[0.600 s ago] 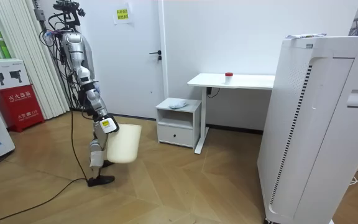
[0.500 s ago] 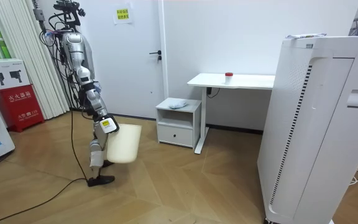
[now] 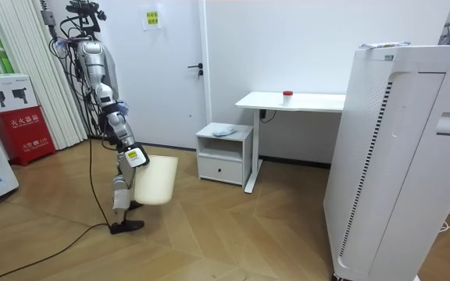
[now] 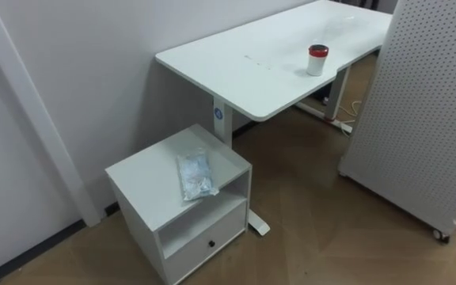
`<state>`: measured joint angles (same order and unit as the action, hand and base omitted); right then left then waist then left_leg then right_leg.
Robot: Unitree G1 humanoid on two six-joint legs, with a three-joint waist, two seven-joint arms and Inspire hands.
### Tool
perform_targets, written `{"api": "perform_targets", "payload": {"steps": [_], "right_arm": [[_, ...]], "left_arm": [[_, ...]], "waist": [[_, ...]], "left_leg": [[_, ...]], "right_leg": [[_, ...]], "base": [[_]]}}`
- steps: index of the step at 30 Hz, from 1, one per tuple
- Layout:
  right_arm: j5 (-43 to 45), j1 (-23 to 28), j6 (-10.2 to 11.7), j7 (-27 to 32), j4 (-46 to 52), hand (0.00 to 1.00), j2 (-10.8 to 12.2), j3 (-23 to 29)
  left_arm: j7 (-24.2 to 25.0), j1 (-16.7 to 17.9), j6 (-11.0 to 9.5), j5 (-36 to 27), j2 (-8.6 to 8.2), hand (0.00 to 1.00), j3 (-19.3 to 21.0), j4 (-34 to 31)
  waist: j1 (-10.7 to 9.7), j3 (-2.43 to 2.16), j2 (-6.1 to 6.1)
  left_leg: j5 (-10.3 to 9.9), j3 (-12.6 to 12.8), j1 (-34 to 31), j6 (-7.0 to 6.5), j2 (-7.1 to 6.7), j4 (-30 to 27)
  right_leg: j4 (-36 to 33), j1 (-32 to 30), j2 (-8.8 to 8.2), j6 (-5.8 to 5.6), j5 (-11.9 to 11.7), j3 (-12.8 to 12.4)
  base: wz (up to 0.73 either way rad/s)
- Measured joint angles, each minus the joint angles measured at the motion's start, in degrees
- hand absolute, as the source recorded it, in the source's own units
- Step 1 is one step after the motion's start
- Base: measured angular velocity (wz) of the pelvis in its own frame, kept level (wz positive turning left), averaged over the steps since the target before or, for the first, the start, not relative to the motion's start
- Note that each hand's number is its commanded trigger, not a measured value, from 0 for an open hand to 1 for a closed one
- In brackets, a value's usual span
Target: Pick garbage
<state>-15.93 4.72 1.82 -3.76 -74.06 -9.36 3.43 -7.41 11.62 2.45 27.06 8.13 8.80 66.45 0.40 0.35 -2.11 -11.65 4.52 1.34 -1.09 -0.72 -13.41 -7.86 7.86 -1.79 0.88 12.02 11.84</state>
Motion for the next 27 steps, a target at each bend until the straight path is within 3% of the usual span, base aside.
{"api": "perform_targets", "payload": {"steps": [4,7,10,12,14,17,21,22,23,25,26,27], "right_arm": [[0.01,0.04,0.00,0.00,-0.03,1.00,0.00,0.04],[-0.04,-0.10,-0.05,-0.04,-0.01,1.00,-0.01,0.00],[-0.03,-0.05,-0.36,-0.05,-0.09,1.00,-0.03,-0.15],[0.00,-0.04,-0.63,-0.20,-0.06,1.00,-0.09,0.04],[0.00,-0.04,-0.66,-0.49,0.03,1.00,-0.11,0.10],[0.17,-0.07,-0.55,-1.19,0.39,1.00,-0.16,0.05],[0.11,0.45,-0.26,-1.35,0.60,1.00,-0.32,0.62],[-0.14,0.45,-0.24,-1.31,0.57,1.00,-0.35,0.67],[-1.07,0.42,-0.25,-1.27,0.40,1.00,-0.45,0.49],[-3.03,1.06,-0.24,-1.07,0.47,1.00,-1.15,0.10],[-4.08,1.16,-0.73,-0.69,0.46,1.00,-1.60,0.09],[-4.14,1.77,-1.16,-0.46,0.48,1.00,-1.80,0.00]], "left_arm": [[-0.95,0.25,0.01,0.00,-0.15,0.00,0.08,0.06],[-0.91,0.23,0.06,-0.31,-0.25,0.00,-0.13,0.12],[-0.87,0.40,0.21,-0.55,-0.24,0.00,-0.15,0.21],[-0.59,0.24,0.62,0.11,-0.22,0.00,0.06,0.24],[-0.25,0.24,0.96,0.11,-0.15,0.00,0.15,0.49],[1.25,0.34,1.32,0.00,-0.17,0.00,1.21,0.59],[1.66,0.61,1.40,0.08,-0.30,0.00,1.15,0.68],[1.66,0.72,1.44,0.06,-0.29,0.00,1.16,0.68],[1.67,1.33,1.50,-0.06,-0.23,0.00,0.99,0.75],[1.70,1.79,1.52,-0.54,-0.30,0.00,-0.52,0.67],[1.74,2.26,1.61,-0.59,-0.30,0.00,-0.99,0.64],[1.74,2.98,1.65,-0.57,-0.22,0.00,-0.96,0.65]], "waist": [[-0.03,0.05,0.07],[-0.03,-0.46,0.34],[-0.16,-0.43,0.21],[-0.25,-0.49,-0.07],[0.06,-0.10,-0.15],[0.96,0.01,-0.38],[0.70,-0.01,-0.63],[0.57,0.02,-0.66],[0.54,0.15,-0.68],[0.11,0.02,-0.73],[0.40,-0.06,-0.79],[1.46,-0.03,-0.54]], "left_leg": [[-0.02,0.00,-0.11,-0.01,0.00,-0.03],[-0.18,-0.02,-0.70,-0.01,0.09,-0.25],[-0.54,-0.07,-1.08,0.02,0.17,-0.67],[-1.75,-0.25,-2.20,0.06,0.55,-3.46],[-3.01,-0.17,-2.92,0.31,1.15,-6.49],[-4.50,0.13,-5.26,0.92,2.18,-12.95],[-4.51,0.54,-7.08,0.97,2.38,-16.24],[-4.25,0.41,-8.35,1.19,2.49,-18.73],[-3.39,0.23,-12.48,1.20,2.46,-25.27],[-3.40,0.18,-16.84,0.92,0.62,-21.97],[-1.88,0.24,-19.71,1.43,-0.31,-16.26],[1.56,0.43,-21.76,1.58,-0.69,-10.31]], "right_leg": [[-0.01,-0.03,0.02,-0.01,0.00,0.07],[-0.22,-0.66,0.10,-0.03,0.03,0.04],[-0.37,-0.95,0.14,-0.04,0.20,0.12],[-2.72,-1.59,-0.03,0.01,1.62,0.97],[-5.40,-2.22,-0.12,0.18,3.12,0.86],[-8.20,-3.17,-0.08,0.86,4.93,0.23],[-11.14,-4.38,-0.04,1.71,7.04,0.10],[-11.22,-4.32,0.02,1.90,7.16,0.06],[-11.64,-3.56,0.08,2.60,7.82,-1.36],[-12.55,-3.37,-0.29,2.86,8.94,-2.58],[-13.40,-3.80,-0.41,2.93,10.09,-3.09],[-13.90,-3.58,-0.43,2.74,11.01,-3.78]], "base": [[0.00],[0.00],[0.00],[0.08],[-0.01],[-0.09],[0.10],[0.13],[0.12],[0.17],[-0.06],[-0.26]]}}
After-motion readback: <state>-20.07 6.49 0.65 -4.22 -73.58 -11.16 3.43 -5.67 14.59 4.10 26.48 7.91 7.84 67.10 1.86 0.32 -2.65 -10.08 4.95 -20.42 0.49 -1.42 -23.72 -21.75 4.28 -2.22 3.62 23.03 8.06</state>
